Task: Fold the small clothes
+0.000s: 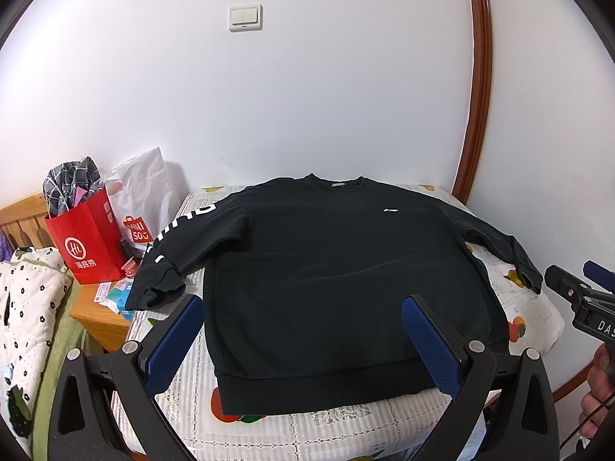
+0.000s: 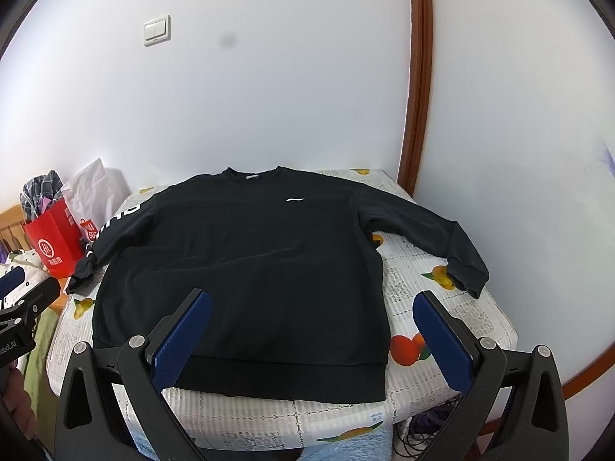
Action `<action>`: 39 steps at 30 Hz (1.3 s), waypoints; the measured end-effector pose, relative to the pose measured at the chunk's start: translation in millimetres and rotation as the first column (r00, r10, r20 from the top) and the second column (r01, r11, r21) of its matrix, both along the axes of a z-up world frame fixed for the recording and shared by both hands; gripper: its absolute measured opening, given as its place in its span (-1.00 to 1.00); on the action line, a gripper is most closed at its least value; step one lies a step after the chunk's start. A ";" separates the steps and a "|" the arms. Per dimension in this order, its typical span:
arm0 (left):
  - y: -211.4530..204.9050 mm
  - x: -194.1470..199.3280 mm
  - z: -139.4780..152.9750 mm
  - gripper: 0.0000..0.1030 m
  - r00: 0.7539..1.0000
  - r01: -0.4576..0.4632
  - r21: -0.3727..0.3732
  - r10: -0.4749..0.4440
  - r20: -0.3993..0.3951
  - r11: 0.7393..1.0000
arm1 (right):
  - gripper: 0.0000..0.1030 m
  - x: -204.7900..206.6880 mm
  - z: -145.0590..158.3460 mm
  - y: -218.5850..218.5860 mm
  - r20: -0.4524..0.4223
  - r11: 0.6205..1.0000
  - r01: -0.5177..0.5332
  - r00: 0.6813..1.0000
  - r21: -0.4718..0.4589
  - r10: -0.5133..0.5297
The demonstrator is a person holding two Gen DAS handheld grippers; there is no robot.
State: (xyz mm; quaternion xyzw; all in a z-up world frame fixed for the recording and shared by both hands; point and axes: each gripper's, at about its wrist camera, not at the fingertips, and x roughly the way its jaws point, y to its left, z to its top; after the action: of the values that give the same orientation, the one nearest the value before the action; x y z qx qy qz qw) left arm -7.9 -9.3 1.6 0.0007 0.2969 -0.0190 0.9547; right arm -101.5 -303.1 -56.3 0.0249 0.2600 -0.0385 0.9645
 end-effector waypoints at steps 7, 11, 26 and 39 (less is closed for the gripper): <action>0.5 -1.6 0.1 1.00 1.000 0.001 0.001 -0.001 0.002 1.000 | 1.00 -0.8 1.2 1.3 0.005 1.000 0.004 1.000 -0.004 -0.004; 2.3 -2.0 0.3 1.00 1.000 -0.002 -0.003 0.002 0.002 1.000 | 1.00 -2.2 1.5 4.6 0.008 1.000 0.000 1.000 -0.009 0.000; 5.3 -2.6 0.5 0.99 1.000 -0.002 -0.006 0.002 0.003 1.000 | 1.00 -1.0 0.9 8.0 0.005 1.000 0.001 1.000 -0.011 -0.001; 13.9 10.0 -0.1 1.00 1.000 0.006 -0.030 -0.006 -0.019 1.000 | 1.00 5.0 -1.9 9.2 0.009 1.000 -0.001 1.000 -0.009 0.001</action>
State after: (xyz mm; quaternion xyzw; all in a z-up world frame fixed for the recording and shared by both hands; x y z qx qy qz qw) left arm 2.1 4.6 1.5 -0.0131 0.3054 -0.0265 0.9518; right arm -96.5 -294.0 -58.3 0.0205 0.2555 -0.0392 0.9658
